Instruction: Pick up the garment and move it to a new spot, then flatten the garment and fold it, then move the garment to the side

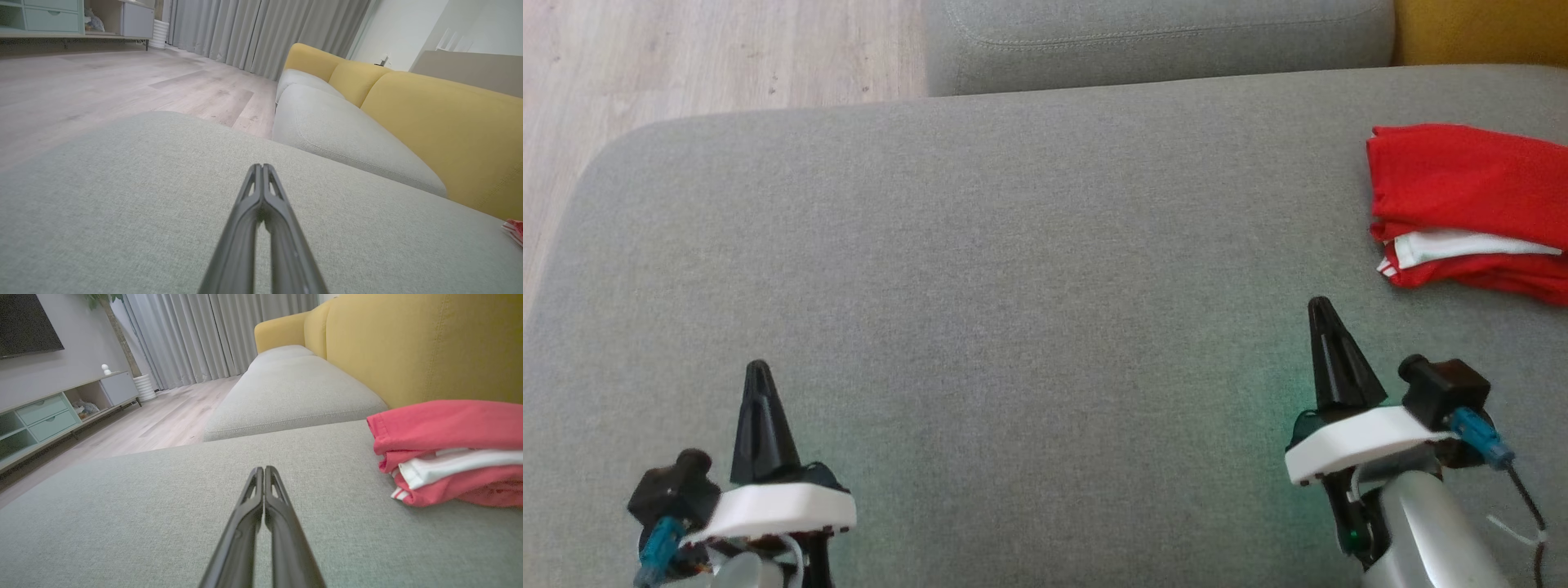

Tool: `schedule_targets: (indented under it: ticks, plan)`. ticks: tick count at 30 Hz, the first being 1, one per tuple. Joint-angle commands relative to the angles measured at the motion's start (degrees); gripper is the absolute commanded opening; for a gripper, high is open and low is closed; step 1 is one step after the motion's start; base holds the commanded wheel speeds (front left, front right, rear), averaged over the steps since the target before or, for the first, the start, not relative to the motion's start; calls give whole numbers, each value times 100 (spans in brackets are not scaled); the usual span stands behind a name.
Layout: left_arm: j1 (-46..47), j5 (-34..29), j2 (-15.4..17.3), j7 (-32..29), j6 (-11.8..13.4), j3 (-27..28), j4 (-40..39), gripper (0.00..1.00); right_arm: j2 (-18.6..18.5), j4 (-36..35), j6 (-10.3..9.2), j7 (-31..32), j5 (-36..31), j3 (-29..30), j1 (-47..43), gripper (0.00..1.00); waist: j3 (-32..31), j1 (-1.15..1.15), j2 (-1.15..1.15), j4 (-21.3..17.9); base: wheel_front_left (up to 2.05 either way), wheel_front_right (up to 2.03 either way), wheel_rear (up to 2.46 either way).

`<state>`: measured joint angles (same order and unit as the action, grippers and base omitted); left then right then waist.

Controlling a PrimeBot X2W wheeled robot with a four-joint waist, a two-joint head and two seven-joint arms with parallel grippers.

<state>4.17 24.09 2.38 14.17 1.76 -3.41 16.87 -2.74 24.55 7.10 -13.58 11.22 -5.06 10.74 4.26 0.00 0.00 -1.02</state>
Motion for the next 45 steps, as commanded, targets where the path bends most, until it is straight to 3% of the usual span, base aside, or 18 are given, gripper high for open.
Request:
schedule_targets:
  ticks: [1,45]
  plan:
    - [219,149,6,-32,-25,65,-160,0,-19,-210,1,46,191,35,269,0,-7,0,0,1,0,0,0]
    - [204,2575,22,-766,-353,396,-214,0,-26,-518,15,754,3077,436,3,0,-153,0,0,38,0,0,0]
